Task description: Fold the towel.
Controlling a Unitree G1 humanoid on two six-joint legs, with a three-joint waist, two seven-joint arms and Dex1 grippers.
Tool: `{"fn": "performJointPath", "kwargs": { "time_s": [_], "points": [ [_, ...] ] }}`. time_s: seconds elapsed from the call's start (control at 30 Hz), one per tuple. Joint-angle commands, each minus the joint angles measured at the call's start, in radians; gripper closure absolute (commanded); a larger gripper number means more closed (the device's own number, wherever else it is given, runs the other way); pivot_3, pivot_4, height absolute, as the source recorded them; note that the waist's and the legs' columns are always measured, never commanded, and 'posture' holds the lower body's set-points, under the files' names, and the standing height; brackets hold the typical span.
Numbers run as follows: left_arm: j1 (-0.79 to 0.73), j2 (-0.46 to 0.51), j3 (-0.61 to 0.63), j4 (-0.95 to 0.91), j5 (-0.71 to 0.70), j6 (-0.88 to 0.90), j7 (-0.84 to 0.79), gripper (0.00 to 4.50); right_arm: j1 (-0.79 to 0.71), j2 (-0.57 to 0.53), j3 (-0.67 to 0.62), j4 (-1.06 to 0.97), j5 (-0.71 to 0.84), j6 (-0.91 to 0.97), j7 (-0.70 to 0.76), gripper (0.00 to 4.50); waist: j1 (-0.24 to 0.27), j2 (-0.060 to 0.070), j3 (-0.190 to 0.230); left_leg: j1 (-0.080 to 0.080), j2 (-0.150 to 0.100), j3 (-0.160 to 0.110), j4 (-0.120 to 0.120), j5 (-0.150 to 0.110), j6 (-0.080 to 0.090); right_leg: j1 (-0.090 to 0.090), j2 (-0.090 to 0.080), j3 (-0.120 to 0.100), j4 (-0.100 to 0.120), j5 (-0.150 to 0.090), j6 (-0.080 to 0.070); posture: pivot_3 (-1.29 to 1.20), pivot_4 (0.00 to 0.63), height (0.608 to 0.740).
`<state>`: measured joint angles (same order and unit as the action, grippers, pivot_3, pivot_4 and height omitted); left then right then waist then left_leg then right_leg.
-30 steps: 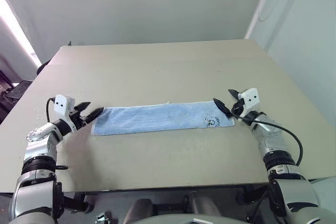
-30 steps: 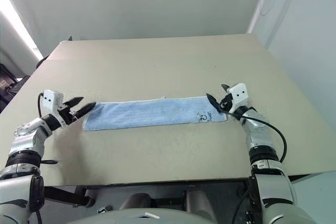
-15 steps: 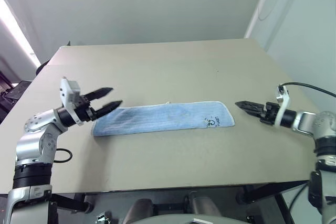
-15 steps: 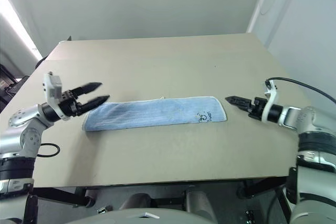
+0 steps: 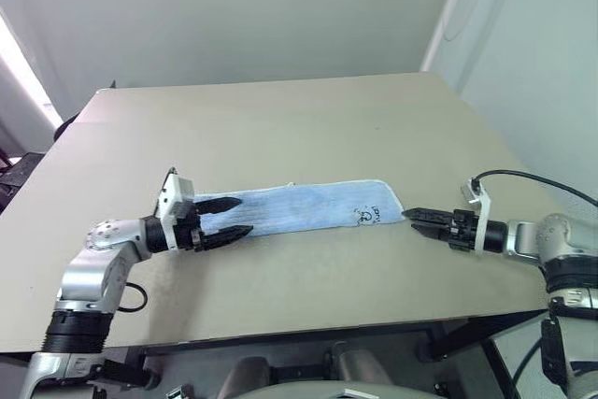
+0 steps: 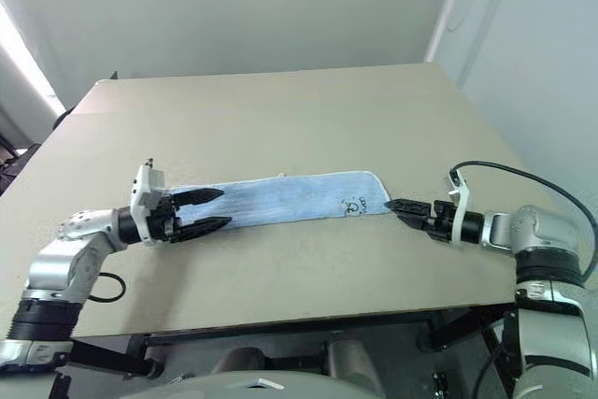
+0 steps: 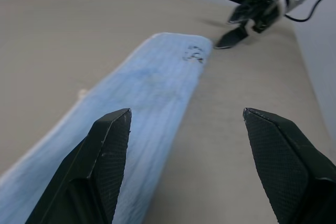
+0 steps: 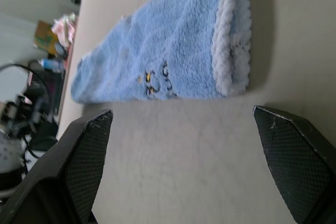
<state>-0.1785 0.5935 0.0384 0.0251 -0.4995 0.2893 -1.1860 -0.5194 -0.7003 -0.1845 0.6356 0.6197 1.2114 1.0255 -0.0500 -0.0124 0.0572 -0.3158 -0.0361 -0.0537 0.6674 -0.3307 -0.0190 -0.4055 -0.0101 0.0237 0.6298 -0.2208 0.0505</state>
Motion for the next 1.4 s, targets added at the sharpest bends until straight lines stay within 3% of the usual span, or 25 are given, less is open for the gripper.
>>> {"fn": "performJointPath", "kwargs": {
  "time_s": [0.03, 0.27, 0.6, 0.7, 0.87, 1.03, 1.07, 1.23, 1.4],
  "points": [
    [-0.025, -0.011, -0.010, -0.029, 0.016, -0.025, 0.016, 0.91, -0.045, 0.053, 0.012, 0.038, -0.024, -0.018, -0.031, 0.01, -0.011, -0.001, 0.000, 0.001, 0.000, 0.000, 0.000, 0.000, 0.000, 0.001, 0.000, 0.001, 0.000, 0.000, 0.000, 0.00, 0.000, 0.740],
    [-0.014, -0.018, -0.014, -0.026, 0.026, -0.037, 0.029, 0.91, -0.117, 0.116, 0.022, 0.107, -0.055, -0.042, -0.035, 0.01, -0.024, -0.002, 0.000, 0.011, 0.001, 0.000, -0.001, 0.000, 0.000, 0.008, 0.001, 0.001, 0.000, 0.000, 0.000, 0.00, 0.000, 0.740],
    [-0.018, -0.017, -0.002, -0.022, 0.039, -0.060, 0.053, 0.91, -0.236, 0.203, 0.032, 0.250, -0.129, -0.128, -0.050, 0.01, -0.027, -0.002, 0.000, 0.011, 0.002, 0.000, -0.003, 0.000, 0.000, 0.007, 0.001, 0.001, 0.000, 0.000, 0.000, 0.00, 0.000, 0.740],
    [-0.017, -0.014, 0.002, -0.018, 0.049, -0.074, 0.066, 0.91, -0.254, 0.213, 0.021, 0.262, -0.156, -0.196, -0.087, 0.59, -0.026, -0.002, 0.000, 0.010, 0.001, 0.000, -0.003, 0.000, 0.000, 0.007, 0.001, 0.001, 0.000, 0.000, 0.000, 0.00, 0.000, 0.740],
    [-0.011, -0.005, 0.017, -0.023, 0.042, -0.073, 0.070, 0.91, -0.261, 0.177, 0.013, 0.241, -0.151, -0.171, -0.052, 2.41, -0.018, 0.003, 0.002, 0.009, -0.001, -0.001, -0.003, 0.000, 0.000, 0.001, 0.000, 0.001, 0.000, 0.000, 0.000, 0.00, 0.000, 0.740],
    [-0.024, 0.004, 0.026, -0.004, 0.044, -0.079, 0.076, 0.91, -0.225, 0.138, 0.034, 0.150, -0.134, -0.130, 0.017, 4.28, -0.006, 0.003, 0.002, -0.004, -0.003, -0.001, -0.003, 0.000, 0.000, -0.012, -0.002, 0.001, -0.001, 0.005, 0.000, 0.00, 0.000, 0.740],
    [-0.027, 0.005, 0.027, -0.002, 0.044, -0.079, 0.076, 0.91, -0.211, 0.124, 0.040, 0.117, -0.129, -0.118, 0.035, 4.48, -0.001, 0.003, 0.002, -0.007, -0.003, -0.001, -0.003, 0.000, 0.000, -0.014, -0.004, 0.002, -0.001, 0.006, 0.000, 0.00, 0.000, 0.740],
    [-0.021, 0.024, 0.036, 0.012, 0.042, -0.081, 0.059, 0.91, -0.090, -0.006, 0.079, -0.054, -0.127, -0.138, 0.148, 4.48, 0.028, 0.003, 0.002, -0.011, -0.003, -0.002, -0.003, -0.001, 0.001, -0.018, -0.004, 0.001, -0.002, 0.005, 0.001, 0.00, 0.000, 0.740],
    [-0.034, 0.024, 0.043, 0.042, 0.047, -0.091, 0.055, 0.91, 0.074, -0.231, 0.137, -0.209, -0.161, -0.193, 0.261, 4.48, 0.042, 0.004, 0.003, -0.011, -0.004, -0.001, -0.002, -0.001, 0.001, -0.018, -0.003, 0.000, -0.002, 0.003, 0.005, 0.00, 0.000, 0.740]
  ]
}}
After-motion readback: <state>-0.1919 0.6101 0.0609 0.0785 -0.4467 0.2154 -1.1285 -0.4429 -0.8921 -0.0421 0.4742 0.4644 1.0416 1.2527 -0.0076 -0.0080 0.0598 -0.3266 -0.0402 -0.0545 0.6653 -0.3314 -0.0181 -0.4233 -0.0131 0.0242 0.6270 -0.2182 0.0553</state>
